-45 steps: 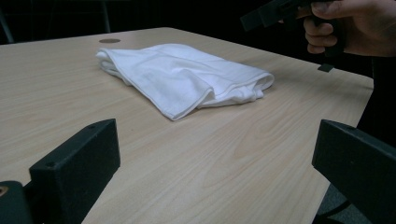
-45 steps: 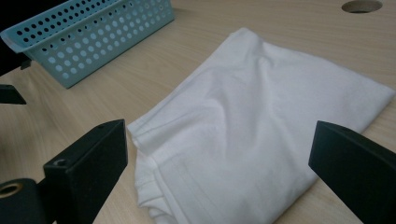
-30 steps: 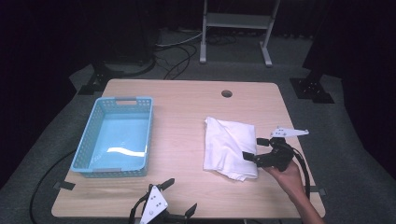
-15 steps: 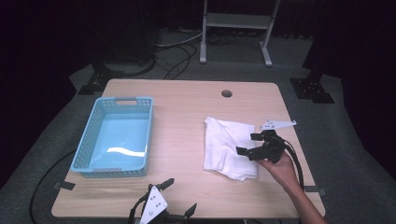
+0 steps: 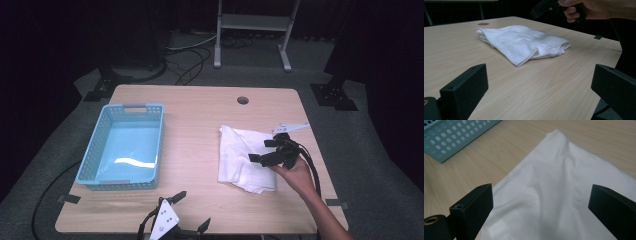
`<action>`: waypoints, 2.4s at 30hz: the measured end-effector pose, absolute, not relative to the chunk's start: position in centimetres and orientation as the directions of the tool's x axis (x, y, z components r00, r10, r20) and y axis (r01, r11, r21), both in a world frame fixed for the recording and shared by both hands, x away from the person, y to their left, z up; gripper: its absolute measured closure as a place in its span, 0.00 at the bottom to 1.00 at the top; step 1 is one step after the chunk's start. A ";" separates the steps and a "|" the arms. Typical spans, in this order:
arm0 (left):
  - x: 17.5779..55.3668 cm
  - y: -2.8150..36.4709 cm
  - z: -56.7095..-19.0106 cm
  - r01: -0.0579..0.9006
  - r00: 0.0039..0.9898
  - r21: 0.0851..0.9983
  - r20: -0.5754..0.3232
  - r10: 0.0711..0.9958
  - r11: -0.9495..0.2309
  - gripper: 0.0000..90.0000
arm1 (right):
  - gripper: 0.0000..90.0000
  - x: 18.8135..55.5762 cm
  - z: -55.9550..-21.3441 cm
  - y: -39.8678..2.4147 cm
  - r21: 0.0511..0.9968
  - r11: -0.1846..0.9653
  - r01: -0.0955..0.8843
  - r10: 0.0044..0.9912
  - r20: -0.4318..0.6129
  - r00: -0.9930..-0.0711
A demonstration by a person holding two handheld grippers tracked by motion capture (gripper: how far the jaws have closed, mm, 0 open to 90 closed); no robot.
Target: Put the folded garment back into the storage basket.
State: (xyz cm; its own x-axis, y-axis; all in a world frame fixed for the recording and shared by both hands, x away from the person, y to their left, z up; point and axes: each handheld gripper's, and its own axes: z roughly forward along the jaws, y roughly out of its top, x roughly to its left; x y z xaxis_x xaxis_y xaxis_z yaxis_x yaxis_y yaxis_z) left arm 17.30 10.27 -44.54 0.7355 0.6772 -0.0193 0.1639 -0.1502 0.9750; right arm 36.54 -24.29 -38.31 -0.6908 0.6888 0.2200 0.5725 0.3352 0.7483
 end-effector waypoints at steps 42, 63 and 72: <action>17.5 10.5 -44.6 0.172 0.731 0.974 -0.027 0.682 -0.146 0.01 | 0.18 40.4 -41.2 -21.7 0.622 0.432 0.653 0.737 0.173 -0.653; 17.7 10.5 -44.9 0.189 0.728 0.971 -0.041 0.684 -0.143 0.01 | 0.38 39.1 -42.4 -20.1 0.628 0.529 0.571 0.734 -0.001 -0.679; 17.8 10.4 -45.0 0.196 0.729 0.971 -0.049 0.682 -0.140 0.01 | 0.57 38.9 -42.3 -19.8 0.635 0.535 0.557 0.720 0.002 -0.694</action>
